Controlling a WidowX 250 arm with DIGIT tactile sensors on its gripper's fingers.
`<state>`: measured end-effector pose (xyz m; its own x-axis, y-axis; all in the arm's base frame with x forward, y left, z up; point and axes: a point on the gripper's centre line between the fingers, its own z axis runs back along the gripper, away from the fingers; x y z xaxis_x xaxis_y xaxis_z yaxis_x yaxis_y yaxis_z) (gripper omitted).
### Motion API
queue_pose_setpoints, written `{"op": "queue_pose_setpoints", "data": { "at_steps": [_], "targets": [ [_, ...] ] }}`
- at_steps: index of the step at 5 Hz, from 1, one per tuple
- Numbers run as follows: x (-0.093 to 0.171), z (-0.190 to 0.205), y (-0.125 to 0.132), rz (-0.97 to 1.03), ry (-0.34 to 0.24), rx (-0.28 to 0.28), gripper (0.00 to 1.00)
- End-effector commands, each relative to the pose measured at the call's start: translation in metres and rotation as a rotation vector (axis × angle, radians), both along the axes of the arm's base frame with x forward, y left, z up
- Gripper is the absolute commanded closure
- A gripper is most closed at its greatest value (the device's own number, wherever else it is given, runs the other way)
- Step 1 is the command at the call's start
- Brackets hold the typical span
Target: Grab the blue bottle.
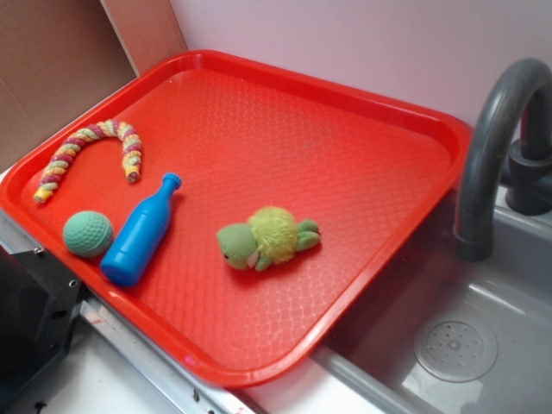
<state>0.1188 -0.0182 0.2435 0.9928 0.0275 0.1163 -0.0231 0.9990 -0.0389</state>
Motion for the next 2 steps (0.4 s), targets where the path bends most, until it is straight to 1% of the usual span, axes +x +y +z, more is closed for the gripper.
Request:
{"op": "queue_pose_setpoints", "data": {
  "at_steps": [1, 2],
  "targets": [
    [0.0, 0.0, 0.0, 0.0, 0.0, 0.0, 0.0],
    [0.009, -0.01, -0.002, 0.154, -0.053, -0.036, 0.0]
  ]
}}
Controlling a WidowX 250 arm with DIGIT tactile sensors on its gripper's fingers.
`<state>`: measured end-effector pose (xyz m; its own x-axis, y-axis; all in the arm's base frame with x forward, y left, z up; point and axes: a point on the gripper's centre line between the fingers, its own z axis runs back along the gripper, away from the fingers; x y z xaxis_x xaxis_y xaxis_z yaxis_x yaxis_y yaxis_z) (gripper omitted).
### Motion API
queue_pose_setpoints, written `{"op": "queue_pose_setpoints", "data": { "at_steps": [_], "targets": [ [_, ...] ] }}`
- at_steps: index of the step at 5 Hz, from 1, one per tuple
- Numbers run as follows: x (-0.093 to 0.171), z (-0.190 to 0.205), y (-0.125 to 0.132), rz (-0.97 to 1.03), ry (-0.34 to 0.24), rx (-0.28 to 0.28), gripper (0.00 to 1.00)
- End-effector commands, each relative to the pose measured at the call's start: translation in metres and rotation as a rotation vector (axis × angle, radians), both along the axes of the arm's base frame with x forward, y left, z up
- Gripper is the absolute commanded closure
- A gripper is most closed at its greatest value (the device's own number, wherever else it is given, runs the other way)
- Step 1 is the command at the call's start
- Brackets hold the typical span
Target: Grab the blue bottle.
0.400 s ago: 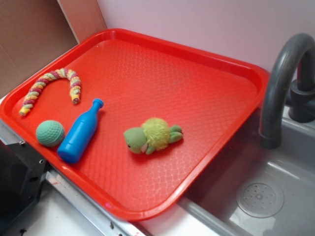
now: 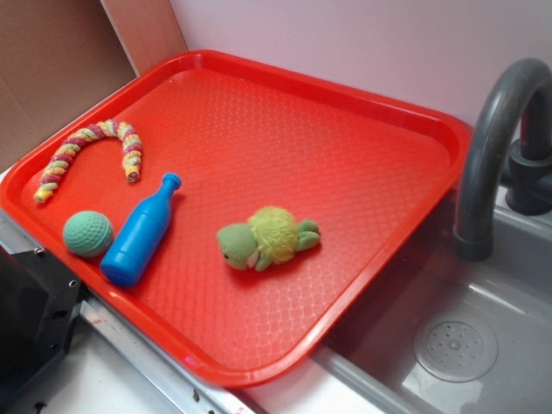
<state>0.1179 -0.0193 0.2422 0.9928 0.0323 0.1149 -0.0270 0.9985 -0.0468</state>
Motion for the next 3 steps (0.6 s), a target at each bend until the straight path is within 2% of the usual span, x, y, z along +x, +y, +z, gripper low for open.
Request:
{"op": "queue_pose_setpoints", "data": {
  "at_steps": [1, 2, 3],
  "targets": [
    [0.023, -0.028, 0.0, 0.3, -0.072, -0.04, 0.0],
    [0.033, -0.051, -0.003, 0.336, -0.072, -0.03, 0.0],
    [0.043, -0.077, -0.004, 0.307, -0.01, -0.069, 0.0]
  ]
}}
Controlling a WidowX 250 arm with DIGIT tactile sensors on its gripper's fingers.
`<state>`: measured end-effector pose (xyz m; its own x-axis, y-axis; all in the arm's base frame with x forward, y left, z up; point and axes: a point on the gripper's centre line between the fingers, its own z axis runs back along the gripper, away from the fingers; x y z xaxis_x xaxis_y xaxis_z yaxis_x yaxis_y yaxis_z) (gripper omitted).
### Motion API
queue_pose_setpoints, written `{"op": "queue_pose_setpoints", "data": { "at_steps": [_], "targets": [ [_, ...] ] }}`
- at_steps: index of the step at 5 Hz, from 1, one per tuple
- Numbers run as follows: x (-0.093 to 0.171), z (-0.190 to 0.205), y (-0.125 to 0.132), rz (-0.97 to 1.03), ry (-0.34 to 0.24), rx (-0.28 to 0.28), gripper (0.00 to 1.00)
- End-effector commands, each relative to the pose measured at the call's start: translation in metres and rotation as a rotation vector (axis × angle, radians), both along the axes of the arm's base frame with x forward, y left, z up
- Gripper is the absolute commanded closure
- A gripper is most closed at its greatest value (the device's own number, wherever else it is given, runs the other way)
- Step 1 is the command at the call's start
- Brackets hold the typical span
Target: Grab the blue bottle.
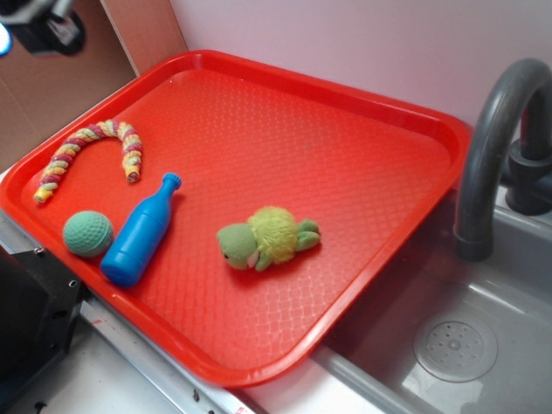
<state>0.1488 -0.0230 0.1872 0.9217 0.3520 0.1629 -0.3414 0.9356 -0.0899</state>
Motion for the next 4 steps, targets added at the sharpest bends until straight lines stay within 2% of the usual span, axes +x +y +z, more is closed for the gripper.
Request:
{"op": "queue_pose_setpoints", "data": {
  "at_steps": [1, 2, 3, 4],
  "targets": [
    [0.018, -0.05, 0.0, -0.043, 0.085, -0.011, 0.0],
    [0.024, -0.09, 0.006, -0.066, 0.142, -0.031, 0.0],
    [0.022, -0.112, 0.003, -0.08, 0.187, -0.018, 0.0],
    [0.004, -0.143, -0.009, -0.166, 0.302, -0.084, 0.0]
  ]
}}
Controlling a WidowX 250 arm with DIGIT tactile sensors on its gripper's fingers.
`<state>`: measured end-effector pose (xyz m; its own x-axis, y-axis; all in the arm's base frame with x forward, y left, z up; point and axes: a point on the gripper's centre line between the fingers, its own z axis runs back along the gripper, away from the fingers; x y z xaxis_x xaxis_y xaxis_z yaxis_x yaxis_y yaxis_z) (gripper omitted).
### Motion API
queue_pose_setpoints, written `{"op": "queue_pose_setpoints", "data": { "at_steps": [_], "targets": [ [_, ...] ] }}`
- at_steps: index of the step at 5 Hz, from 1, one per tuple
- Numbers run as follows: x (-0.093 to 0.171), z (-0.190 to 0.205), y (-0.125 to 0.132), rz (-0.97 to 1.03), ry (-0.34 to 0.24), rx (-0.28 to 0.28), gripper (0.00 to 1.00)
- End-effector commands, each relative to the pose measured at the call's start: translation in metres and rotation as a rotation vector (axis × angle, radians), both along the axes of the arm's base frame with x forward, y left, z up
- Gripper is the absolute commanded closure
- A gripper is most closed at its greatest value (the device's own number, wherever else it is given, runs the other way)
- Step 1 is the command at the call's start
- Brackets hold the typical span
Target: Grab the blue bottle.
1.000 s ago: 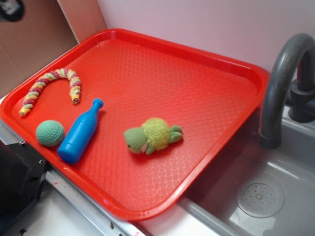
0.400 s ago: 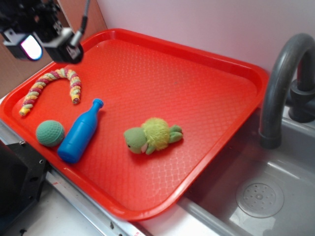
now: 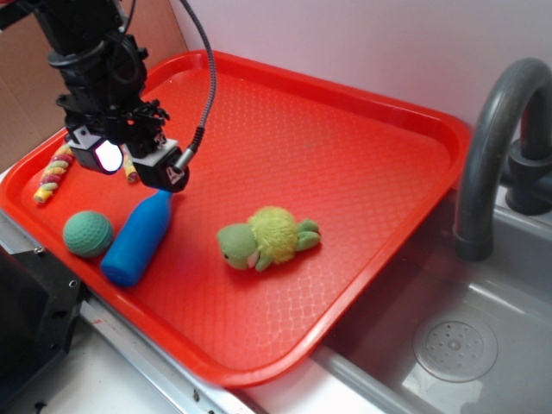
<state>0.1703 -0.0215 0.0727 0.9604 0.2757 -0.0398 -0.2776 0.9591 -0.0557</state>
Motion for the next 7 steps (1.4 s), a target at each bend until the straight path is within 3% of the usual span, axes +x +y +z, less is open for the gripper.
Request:
{"op": "queue_pose_setpoints", "data": {
  "at_steps": [1, 3, 4, 6, 7],
  "targets": [
    [-0.021, -0.041, -0.006, -0.063, 0.122, -0.037, 0.0],
    [-0.022, -0.056, -0.003, -0.059, 0.126, -0.007, 0.0],
    [-0.023, -0.059, -0.007, -0.079, 0.128, -0.012, 1.0],
    [-0.021, -0.041, -0.011, -0.058, 0.102, -0.041, 1.0],
    [0.0, 0.008, -0.006, 0.051, -0.036, -0.01, 1.0]
  ]
}}
